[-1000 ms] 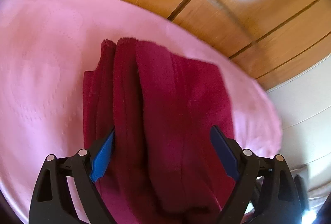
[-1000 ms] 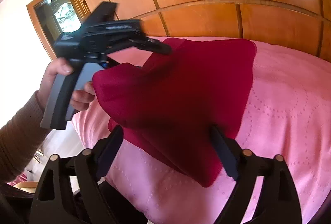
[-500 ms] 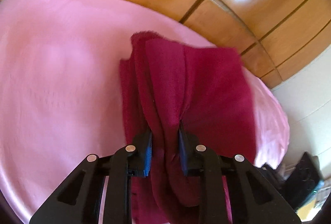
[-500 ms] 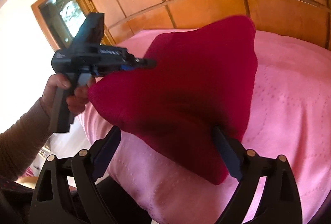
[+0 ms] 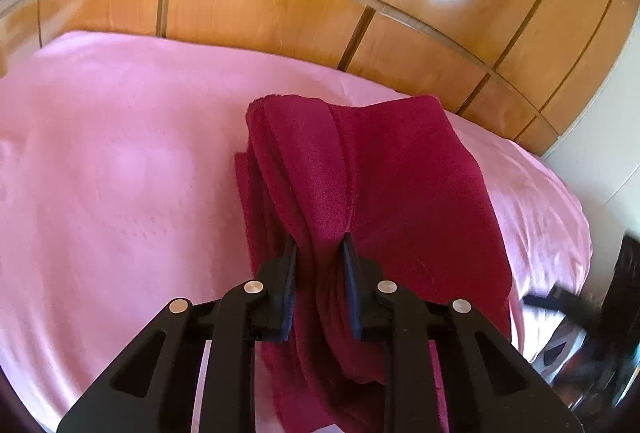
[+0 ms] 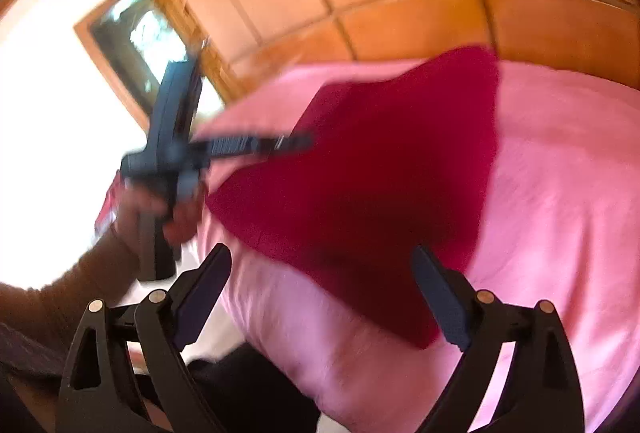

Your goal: Fold small clothes

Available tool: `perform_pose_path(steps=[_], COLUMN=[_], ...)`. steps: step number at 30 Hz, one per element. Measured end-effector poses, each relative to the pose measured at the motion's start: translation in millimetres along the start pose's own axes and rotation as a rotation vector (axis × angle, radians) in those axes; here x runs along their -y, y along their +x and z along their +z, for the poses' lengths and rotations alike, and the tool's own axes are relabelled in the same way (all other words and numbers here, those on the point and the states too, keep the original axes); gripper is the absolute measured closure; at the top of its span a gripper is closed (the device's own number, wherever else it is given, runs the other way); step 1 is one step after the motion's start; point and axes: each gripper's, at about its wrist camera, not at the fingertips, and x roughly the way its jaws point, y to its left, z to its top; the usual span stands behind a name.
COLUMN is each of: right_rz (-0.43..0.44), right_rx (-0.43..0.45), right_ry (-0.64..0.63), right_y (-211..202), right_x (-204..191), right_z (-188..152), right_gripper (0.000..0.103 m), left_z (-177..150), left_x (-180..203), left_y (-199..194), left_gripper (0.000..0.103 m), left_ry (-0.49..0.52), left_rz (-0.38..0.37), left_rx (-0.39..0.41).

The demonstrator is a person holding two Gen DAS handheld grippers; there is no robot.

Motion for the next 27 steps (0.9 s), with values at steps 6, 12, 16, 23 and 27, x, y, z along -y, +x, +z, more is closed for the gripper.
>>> perform_pose_path(steps=[6, 12, 16, 23, 27], right_rz=[-0.105, -0.208, -0.214, -0.144, -0.142], right_rx=[0.070, 0.039, 0.029, 0.047, 0.038], right_ry=[0.011, 0.004, 0.005, 0.059, 0.074], right_y=[21.6, 76.2, 85.7, 69.9, 82.6], right_x=[6.5, 4.7, 5.4, 19.6, 24.7], right_z=[45.9, 64.5, 59.4, 70.0, 83.3], right_gripper=[0.018, 0.017, 0.014, 0.014, 0.014], left_z=[-6.0, -4.5, -4.0, -16.3, -29.8], left_x=[-16.2, -6.5, 6.1, 13.7, 2.8], left_y=[8.7, -14.2, -39.6, -0.6, 10.7], left_gripper=[0.081, 0.043, 0.030, 0.031, 0.031], left_ry=[-0.041, -0.090, -0.115, -0.044, -0.072], left_rz=[0.039, 0.198, 0.099, 0.221, 0.217], left_rx=[0.004, 0.066, 0.133, 0.045, 0.041])
